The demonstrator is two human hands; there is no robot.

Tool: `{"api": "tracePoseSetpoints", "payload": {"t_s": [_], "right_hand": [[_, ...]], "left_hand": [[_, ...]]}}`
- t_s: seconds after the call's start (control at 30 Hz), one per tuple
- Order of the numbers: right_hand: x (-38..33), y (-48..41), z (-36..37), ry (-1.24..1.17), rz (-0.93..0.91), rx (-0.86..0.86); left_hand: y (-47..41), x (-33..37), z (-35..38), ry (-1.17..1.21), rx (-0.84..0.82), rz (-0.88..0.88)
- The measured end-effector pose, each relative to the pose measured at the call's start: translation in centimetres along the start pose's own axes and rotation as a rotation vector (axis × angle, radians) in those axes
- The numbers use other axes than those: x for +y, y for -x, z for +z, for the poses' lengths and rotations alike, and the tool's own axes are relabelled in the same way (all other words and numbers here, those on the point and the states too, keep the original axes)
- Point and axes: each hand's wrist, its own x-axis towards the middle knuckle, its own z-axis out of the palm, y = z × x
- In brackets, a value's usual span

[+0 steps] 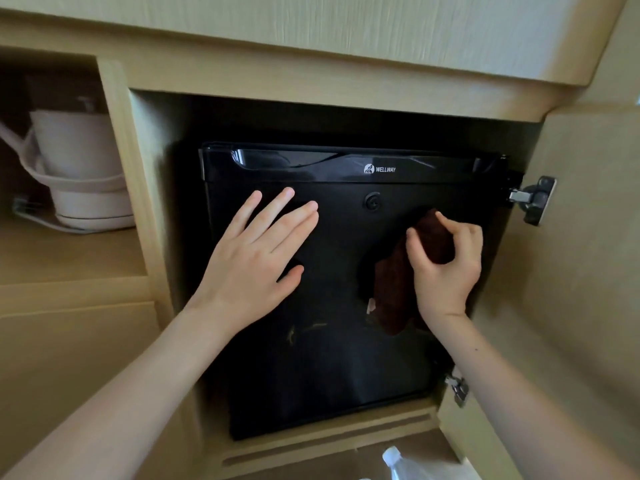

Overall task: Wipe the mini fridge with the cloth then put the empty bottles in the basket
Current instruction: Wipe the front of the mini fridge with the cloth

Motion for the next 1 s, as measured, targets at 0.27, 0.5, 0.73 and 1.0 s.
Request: {"api": "tracePoseSetpoints", "payload": {"t_s": [0.27, 0.5, 0.73, 1.0], "right_hand": [[-3.5, 0.9, 2.0, 0.066, -0.293, -0.19], [1.0, -1.6, -0.9, -0.013, 0.02, 0.005], [0.5, -2.3, -0.2, -0.105, 0.171, 0.123], [-1.6, -1.1, 2.1, -0.125, 0.019, 0.081]], "left_hand": [[-2.1, 2.8, 1.6, 0.047, 0.005, -0.025], [-1.9, 1.8, 1.4, 0.046, 0.003, 0.008], [-1.8, 2.0, 1.4, 0.048, 0.024, 0.0], [-1.7, 2.0, 2.0, 0.052, 0.061, 0.001]]}}
